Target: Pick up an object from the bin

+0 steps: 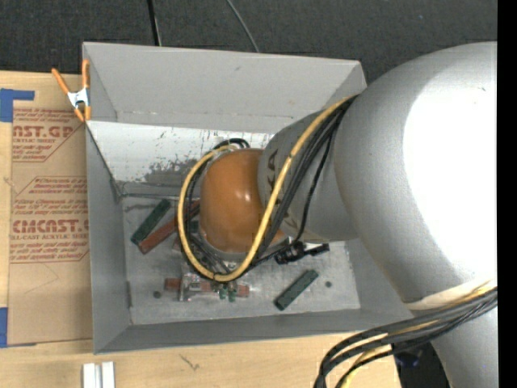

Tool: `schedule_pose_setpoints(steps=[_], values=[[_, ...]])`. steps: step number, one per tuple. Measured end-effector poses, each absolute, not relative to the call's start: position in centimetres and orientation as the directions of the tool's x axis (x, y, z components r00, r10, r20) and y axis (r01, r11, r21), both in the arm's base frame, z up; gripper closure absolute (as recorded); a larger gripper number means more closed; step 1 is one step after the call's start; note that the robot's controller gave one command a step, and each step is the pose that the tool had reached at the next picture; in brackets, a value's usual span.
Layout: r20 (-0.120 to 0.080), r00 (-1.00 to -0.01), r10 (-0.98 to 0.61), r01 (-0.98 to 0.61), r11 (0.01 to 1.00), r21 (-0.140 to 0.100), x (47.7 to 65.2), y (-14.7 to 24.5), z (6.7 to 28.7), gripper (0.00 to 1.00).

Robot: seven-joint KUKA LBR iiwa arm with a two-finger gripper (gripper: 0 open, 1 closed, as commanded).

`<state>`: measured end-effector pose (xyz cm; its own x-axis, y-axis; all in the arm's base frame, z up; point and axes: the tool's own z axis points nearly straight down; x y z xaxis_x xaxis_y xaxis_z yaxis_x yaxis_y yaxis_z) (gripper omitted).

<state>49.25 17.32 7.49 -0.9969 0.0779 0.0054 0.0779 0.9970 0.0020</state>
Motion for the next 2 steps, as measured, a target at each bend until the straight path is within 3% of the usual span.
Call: schedule_pose_setpoints(steps=[1, 2], values=[[-0.003, -1.0, 0.005, 0.005, 1.0, 0.001, 49.7, 17.3, 12.0, 1.0], [-0.002, -1.0, -0.03, -0.03, 1.0, 0.001, 51.4, 19.5, 23.9, 1.0]])
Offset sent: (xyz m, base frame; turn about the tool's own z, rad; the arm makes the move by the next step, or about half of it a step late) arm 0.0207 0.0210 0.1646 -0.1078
